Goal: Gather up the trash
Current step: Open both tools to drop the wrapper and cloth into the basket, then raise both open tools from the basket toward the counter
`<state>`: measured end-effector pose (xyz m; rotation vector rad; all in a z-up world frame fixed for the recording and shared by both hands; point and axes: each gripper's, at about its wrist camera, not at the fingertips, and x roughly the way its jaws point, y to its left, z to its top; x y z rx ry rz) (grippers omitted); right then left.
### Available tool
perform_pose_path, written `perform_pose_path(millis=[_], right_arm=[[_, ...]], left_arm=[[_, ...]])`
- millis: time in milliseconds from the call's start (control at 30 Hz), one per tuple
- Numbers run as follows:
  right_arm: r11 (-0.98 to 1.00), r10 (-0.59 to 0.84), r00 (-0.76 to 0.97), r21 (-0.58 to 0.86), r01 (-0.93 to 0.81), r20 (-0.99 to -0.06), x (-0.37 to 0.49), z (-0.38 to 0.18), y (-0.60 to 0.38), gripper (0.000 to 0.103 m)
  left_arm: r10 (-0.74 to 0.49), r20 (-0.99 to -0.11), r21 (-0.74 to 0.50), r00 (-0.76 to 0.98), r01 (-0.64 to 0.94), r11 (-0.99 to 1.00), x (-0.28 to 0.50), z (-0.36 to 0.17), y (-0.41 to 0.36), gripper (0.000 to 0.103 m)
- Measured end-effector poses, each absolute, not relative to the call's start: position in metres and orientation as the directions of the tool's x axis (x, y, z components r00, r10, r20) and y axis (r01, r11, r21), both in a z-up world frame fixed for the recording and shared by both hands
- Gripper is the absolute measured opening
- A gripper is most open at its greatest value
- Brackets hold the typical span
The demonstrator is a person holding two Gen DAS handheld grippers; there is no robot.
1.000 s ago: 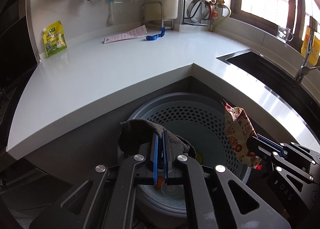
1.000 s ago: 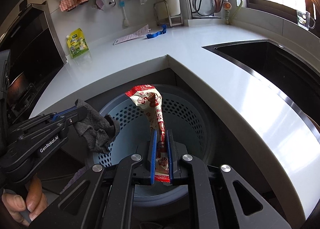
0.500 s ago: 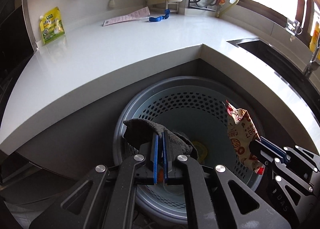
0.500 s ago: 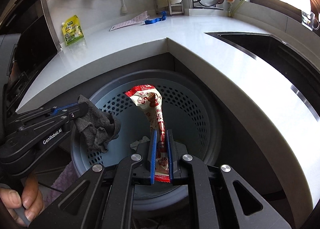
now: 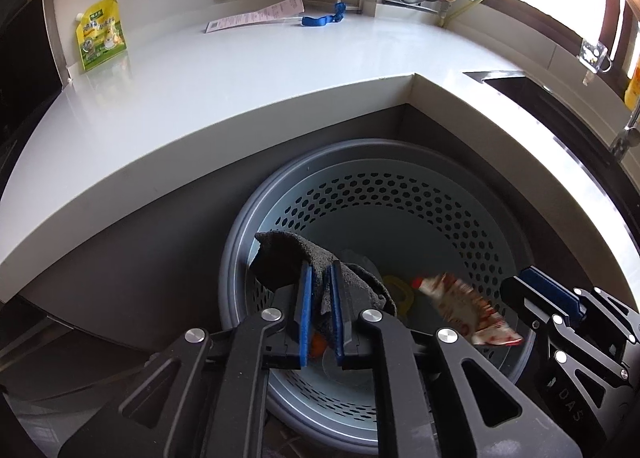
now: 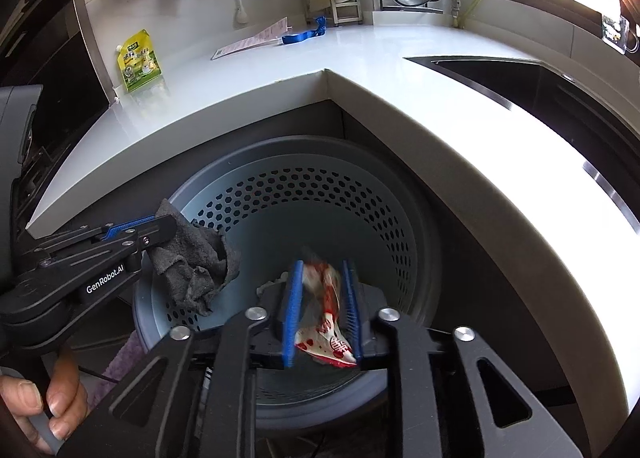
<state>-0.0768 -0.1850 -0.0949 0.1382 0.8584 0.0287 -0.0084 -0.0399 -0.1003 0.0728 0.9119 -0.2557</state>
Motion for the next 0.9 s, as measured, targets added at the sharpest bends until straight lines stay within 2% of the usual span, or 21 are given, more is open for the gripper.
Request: perform_pose_path(millis=[33,67,133,167,567,700,900], right_arm=[[0.991,0.077,0.659,0.133,0.034,-0.748,-0.078,-0.094,-0.185,0.039],[0.990,0.075,0.665,0.133,0.037,-0.743,-0.079,-0.094,-0.186,0.041],[0.990,0.075,0.665,0.135,0.038,-0.743,-0.079,-0.094,-0.187,0.041],[0.990,0.075,0.663,0.136,0.041,-0.745,-0.079,-0.094,-0.188,0.042],[0.986,0.083,0.664,0.157,0.053,-0.743,-0.079,-0.095,-0.194,0.052],[0.985,0.090,0.669,0.164,0.048,-0.737,-0.079,-0.091,-0.194,0.056],[0.986,0.085,0.724,0.163,0.039,-0.685,-0.073,-0.062,-0.198,0.068]], left_arm=[[-0.183,-0.788,-0.042,0.588,0.246,0.968,-0.009,-0.101,-0.039,0.028],[-0.177,-0.785,-0.037,0.593,0.241,0.970,-0.009,-0.101,-0.039,0.034],[-0.169,-0.776,-0.032,0.608,0.229,0.973,-0.010,-0.100,-0.036,0.065],[-0.167,-0.768,-0.033,0.618,0.223,0.974,-0.011,-0.099,-0.035,0.069],[-0.142,-0.763,-0.010,0.631,0.208,0.978,-0.011,-0.101,-0.030,0.075],[-0.127,-0.738,0.013,0.662,0.201,0.979,-0.016,-0.092,-0.028,0.081],[-0.135,-0.690,0.034,0.711,0.218,0.975,-0.016,-0.066,-0.024,0.092]])
